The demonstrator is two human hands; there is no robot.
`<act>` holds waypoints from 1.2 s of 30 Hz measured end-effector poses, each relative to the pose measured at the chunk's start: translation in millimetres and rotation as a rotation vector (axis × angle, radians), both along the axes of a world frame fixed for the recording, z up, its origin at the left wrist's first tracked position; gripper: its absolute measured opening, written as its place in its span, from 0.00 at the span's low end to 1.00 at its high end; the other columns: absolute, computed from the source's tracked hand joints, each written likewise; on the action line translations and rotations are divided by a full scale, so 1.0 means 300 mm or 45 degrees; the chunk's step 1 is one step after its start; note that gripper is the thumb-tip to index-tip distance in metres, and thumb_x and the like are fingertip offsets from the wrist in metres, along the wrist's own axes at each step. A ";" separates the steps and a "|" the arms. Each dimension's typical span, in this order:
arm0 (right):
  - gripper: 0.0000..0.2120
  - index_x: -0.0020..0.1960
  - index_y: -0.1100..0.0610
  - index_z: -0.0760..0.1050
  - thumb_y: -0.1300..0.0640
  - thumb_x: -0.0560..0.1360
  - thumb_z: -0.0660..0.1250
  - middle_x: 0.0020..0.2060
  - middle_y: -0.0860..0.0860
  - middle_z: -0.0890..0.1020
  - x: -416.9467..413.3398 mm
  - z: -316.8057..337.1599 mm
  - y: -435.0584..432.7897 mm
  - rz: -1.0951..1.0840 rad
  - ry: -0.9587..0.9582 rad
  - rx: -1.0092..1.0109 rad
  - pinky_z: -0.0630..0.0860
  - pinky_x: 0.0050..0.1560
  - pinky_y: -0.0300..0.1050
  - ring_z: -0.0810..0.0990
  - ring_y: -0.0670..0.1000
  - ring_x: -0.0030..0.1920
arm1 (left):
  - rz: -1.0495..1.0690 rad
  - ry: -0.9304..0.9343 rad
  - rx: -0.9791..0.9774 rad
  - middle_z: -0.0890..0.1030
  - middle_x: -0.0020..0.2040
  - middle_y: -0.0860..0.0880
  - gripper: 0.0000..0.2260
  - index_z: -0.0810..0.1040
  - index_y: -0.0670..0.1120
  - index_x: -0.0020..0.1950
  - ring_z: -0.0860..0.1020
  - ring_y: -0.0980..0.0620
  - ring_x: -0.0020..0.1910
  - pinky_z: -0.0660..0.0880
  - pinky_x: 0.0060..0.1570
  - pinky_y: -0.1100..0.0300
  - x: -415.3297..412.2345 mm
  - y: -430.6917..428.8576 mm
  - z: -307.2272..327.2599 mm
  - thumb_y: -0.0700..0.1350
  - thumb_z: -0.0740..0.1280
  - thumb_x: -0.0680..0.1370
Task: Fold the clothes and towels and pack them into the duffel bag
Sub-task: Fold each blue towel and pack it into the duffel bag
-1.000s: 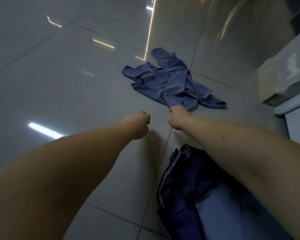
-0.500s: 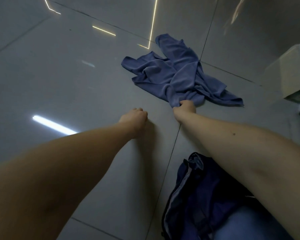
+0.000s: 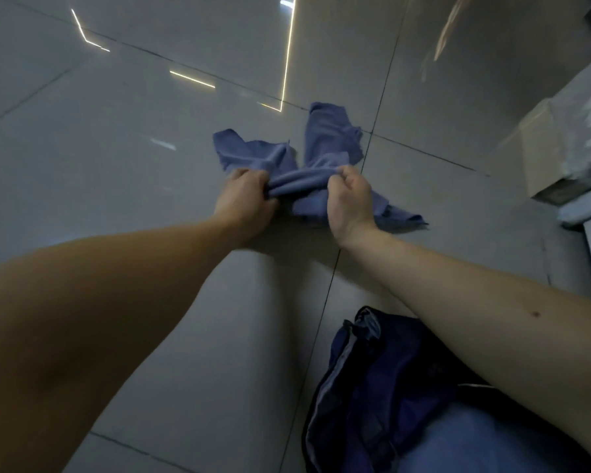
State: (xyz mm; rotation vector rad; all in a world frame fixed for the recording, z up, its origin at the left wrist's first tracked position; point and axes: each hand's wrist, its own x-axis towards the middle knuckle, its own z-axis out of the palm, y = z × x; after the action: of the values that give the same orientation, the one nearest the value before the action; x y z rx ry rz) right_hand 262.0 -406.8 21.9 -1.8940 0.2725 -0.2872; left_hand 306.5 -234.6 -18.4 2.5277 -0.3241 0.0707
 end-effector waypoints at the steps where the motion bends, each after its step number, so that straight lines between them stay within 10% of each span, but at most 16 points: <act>1: 0.10 0.40 0.54 0.69 0.61 0.80 0.61 0.35 0.50 0.73 0.004 0.028 -0.005 0.028 -0.037 -0.058 0.70 0.40 0.42 0.71 0.47 0.36 | 0.081 0.062 -0.104 0.77 0.47 0.41 0.07 0.74 0.42 0.51 0.75 0.42 0.48 0.71 0.47 0.50 0.003 0.002 0.035 0.45 0.65 0.77; 6: 0.27 0.65 0.57 0.76 0.48 0.71 0.77 0.48 0.45 0.79 -0.011 0.113 -0.031 0.629 0.302 -0.423 0.74 0.47 0.37 0.78 0.43 0.45 | 0.218 0.076 -0.513 0.74 0.41 0.47 0.03 0.70 0.42 0.53 0.74 0.51 0.39 0.69 0.41 0.61 0.014 -0.006 0.262 0.41 0.60 0.81; 10: 0.16 0.58 0.56 0.80 0.52 0.73 0.76 0.46 0.44 0.82 -0.042 0.215 0.023 0.595 0.175 -0.398 0.74 0.49 0.36 0.79 0.38 0.45 | 0.169 -0.089 -0.606 0.72 0.39 0.52 0.02 0.69 0.44 0.50 0.71 0.56 0.37 0.68 0.34 0.71 -0.018 0.031 0.432 0.38 0.59 0.79; 15: 0.20 0.61 0.57 0.75 0.61 0.71 0.75 0.48 0.50 0.83 -0.029 0.421 0.186 0.573 0.245 -0.105 0.82 0.53 0.46 0.82 0.50 0.49 | 0.099 -0.214 -0.124 0.73 0.48 0.44 0.03 0.72 0.47 0.45 0.73 0.42 0.51 0.71 0.51 0.48 -0.084 0.111 0.666 0.44 0.60 0.76; 17: 0.05 0.45 0.56 0.79 0.62 0.70 0.69 0.39 0.57 0.82 -0.021 0.487 0.232 0.415 0.210 -0.109 0.82 0.47 0.55 0.82 0.59 0.42 | 0.105 -0.283 -0.155 0.72 0.47 0.46 0.02 0.70 0.49 0.44 0.74 0.43 0.48 0.70 0.45 0.53 -0.121 0.146 0.777 0.44 0.60 0.77; 21: 0.15 0.32 0.53 0.71 0.65 0.75 0.62 0.32 0.51 0.75 -0.092 0.714 0.322 0.244 0.080 -0.227 0.71 0.37 0.46 0.70 0.51 0.33 | 0.102 -0.369 -0.319 0.74 0.41 0.50 0.05 0.72 0.46 0.49 0.75 0.55 0.39 0.68 0.35 0.71 -0.223 0.234 0.993 0.38 0.59 0.81; 27: 0.13 0.45 0.53 0.79 0.63 0.75 0.57 0.40 0.50 0.81 -0.249 1.048 0.407 -0.006 -0.296 -0.158 0.75 0.44 0.45 0.79 0.51 0.43 | 0.123 -0.419 -0.222 0.79 0.48 0.46 0.10 0.78 0.44 0.56 0.79 0.45 0.50 0.76 0.55 0.47 -0.398 0.391 1.259 0.40 0.58 0.82; 36: 0.11 0.50 0.54 0.76 0.57 0.82 0.55 0.46 0.52 0.80 -0.490 1.150 0.521 0.085 -0.394 -0.313 0.69 0.46 0.44 0.77 0.53 0.47 | 0.030 -0.140 -0.335 0.80 0.39 0.50 0.10 0.79 0.48 0.45 0.80 0.52 0.40 0.73 0.39 0.57 -0.733 0.544 1.310 0.51 0.65 0.82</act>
State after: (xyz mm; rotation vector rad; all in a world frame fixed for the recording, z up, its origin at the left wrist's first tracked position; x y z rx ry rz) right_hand 115.1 -250.6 366.9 -2.0603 -0.0373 -0.5830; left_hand 86.5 -71.2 374.7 2.2711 -0.3074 0.2458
